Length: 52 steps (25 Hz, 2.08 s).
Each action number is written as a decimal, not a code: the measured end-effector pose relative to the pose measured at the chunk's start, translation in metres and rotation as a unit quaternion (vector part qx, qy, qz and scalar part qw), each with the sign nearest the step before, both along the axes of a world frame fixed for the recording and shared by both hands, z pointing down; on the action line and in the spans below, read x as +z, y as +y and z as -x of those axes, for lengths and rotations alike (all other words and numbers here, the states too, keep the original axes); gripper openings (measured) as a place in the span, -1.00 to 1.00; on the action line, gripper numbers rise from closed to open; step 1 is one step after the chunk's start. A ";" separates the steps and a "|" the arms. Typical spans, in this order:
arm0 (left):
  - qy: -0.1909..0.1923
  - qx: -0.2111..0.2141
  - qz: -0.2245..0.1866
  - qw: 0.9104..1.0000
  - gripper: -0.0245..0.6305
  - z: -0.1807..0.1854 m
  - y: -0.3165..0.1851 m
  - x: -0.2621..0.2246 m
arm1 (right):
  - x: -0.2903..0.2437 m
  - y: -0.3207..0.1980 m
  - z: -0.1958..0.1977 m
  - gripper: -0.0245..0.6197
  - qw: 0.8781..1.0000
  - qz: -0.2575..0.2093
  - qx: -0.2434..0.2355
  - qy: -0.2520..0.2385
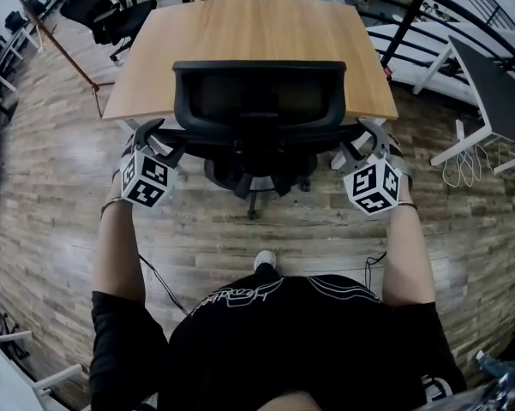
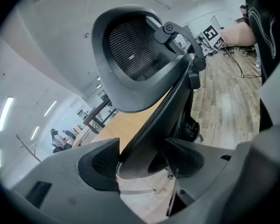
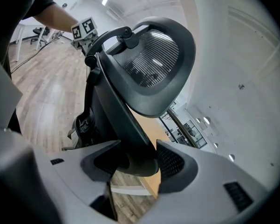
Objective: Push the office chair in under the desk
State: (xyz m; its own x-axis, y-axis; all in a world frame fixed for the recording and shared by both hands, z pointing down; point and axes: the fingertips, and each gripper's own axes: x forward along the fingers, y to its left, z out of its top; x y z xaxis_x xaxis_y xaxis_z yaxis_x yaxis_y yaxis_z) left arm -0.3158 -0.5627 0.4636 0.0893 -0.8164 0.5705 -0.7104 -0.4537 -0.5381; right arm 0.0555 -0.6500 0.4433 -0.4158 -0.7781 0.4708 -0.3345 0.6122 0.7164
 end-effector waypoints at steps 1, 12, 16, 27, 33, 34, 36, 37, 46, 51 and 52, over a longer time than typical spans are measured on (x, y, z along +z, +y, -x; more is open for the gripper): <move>0.000 0.001 -0.001 1.000 -0.05 0.001 -0.004 0.000 | 0.000 -0.003 0.001 -0.11 1.000 0.000 0.001 0.000; 0.000 0.019 -0.011 1.000 -0.05 0.015 -0.068 -0.006 | -0.004 -0.055 0.012 -0.12 1.000 -0.002 0.018 -0.002; -0.001 0.024 -0.013 1.000 -0.05 0.019 -0.092 -0.005 | -0.003 -0.073 0.015 -0.11 1.000 -0.002 0.027 -0.002; -0.006 0.038 -0.027 0.999 -0.05 0.022 -0.126 0.002 | 0.003 -0.093 0.015 -0.11 0.999 -0.009 0.046 0.000; 0.001 0.052 -0.036 0.998 -0.05 0.021 -0.129 0.003 | 0.004 -0.098 0.015 -0.11 0.998 -0.014 0.056 0.007; 0.003 0.052 -0.038 0.998 -0.05 0.021 -0.129 0.004 | 0.004 -0.099 0.015 -0.11 0.998 -0.015 0.056 0.007; 0.004 0.051 -0.039 0.998 -0.05 0.022 -0.128 0.003 | 0.004 -0.100 0.016 -0.11 0.998 -0.016 0.056 0.009; 0.004 0.051 -0.041 0.998 -0.05 0.022 -0.127 0.003 | 0.005 -0.100 0.017 -0.11 0.998 -0.017 0.055 0.009; 0.003 0.047 -0.057 0.997 -0.05 0.019 -0.129 0.005 | 0.008 -0.108 0.015 -0.11 0.998 -0.011 0.064 0.026; -0.002 0.036 -0.061 0.997 -0.04 0.015 -0.134 0.000 | 0.006 -0.116 0.008 -0.11 0.997 0.003 0.070 0.039; 0.003 0.030 -0.063 0.998 -0.04 0.013 -0.134 -0.003 | 0.003 -0.117 0.003 -0.11 0.996 0.000 0.074 0.042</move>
